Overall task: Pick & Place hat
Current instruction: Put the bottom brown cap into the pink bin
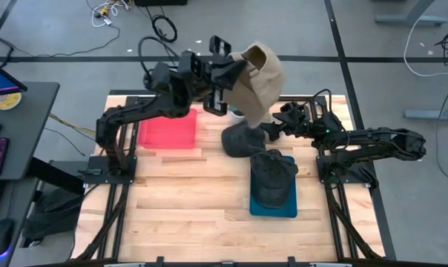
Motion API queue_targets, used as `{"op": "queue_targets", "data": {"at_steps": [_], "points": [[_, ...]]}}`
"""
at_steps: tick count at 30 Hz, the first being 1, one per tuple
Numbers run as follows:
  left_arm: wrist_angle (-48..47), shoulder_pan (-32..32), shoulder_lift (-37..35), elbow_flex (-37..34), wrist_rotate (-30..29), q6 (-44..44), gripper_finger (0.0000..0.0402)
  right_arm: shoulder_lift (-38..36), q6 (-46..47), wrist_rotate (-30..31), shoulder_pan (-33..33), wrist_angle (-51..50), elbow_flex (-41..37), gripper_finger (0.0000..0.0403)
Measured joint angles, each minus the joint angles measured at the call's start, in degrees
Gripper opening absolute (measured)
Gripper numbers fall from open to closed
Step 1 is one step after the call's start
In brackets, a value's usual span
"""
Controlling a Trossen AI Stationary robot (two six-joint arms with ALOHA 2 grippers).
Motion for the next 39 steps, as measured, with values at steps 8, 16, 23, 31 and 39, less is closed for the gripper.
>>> {"op": "queue_targets", "data": {"at_steps": [8,16,23,31,39], "points": [[6.2,-0.1,2.8,0.0,-0.5,-1.5,0.0002,0.0,2.5,1.3,0.6,2.6,0.0,0.0325],[8.5,-0.1,3.2,0.0,-0.3,-1.5,0.0002,2.3,-0.1,3.6,4.0,-1.7,0.1,0.0325],[8.9,0.0,3.2,0.0,0.5,-2.2,0.0002,12.6,-1.3,2.5,4.0,7.4,0.1,0.0325],[10.4,0.0,3.2,0.0,1.2,-3.4,0.0002,23.1,0.2,0.8,5.0,18.5,7.0,0.0325],[10.9,0.0,3.2,0.0,1.3,-4.5,0.0002,30.0,1.2,-0.9,7.2,19.0,18.3,0.0325]]}}
